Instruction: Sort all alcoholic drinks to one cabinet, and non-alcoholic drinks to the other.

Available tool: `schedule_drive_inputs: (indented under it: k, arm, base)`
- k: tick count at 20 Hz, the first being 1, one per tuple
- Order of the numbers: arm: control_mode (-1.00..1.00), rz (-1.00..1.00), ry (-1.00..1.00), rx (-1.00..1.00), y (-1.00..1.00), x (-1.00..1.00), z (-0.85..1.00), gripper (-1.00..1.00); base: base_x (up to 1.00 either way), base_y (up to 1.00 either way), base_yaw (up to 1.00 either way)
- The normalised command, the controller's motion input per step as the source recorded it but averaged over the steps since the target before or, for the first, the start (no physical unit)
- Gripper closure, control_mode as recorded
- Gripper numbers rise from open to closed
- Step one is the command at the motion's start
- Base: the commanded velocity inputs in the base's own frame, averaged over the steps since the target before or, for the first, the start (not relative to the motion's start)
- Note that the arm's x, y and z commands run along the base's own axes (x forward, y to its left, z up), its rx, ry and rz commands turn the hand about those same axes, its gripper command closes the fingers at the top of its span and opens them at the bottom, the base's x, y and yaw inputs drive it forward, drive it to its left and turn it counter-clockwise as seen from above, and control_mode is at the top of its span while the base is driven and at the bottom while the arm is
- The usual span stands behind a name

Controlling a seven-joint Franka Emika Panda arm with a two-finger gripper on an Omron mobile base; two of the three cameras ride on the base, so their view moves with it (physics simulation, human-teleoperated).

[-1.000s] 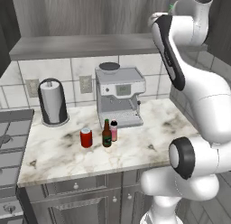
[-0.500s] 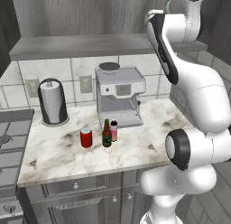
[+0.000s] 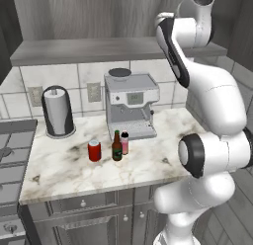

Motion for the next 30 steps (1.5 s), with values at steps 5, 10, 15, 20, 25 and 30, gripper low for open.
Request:
schedule_drive_inputs:
  k: [5,10,15,20,25,30]
  arm:
    - [-1.00,0.00,0.00,0.00,0.00,0.32,-0.06,1.00]
    - [-1.00,0.00,0.00,0.00,0.00,0.33,-0.07,1.00]
    - [-1.00,0.00,0.00,0.00,0.00,0.29,-0.12,1.00]
    - [-1.00,0.00,0.00,0.00,0.00,0.27,-0.14,1.00]
    - [-1.00,0.00,0.00,0.00,-0.02,0.26,-0.12,1.00]
    - [-1.00,0.00,0.00,0.00,-0.03,0.26,-0.12,1.00]
  base:
    - [0.00,0.00,0.00]
    - [0.00,0.00,0.00]
    - [0.00,0.00,0.00]
    - [0.00,0.00,0.00]
    - [0.00,0.00,0.00]
    - [0.00,0.00,0.00]
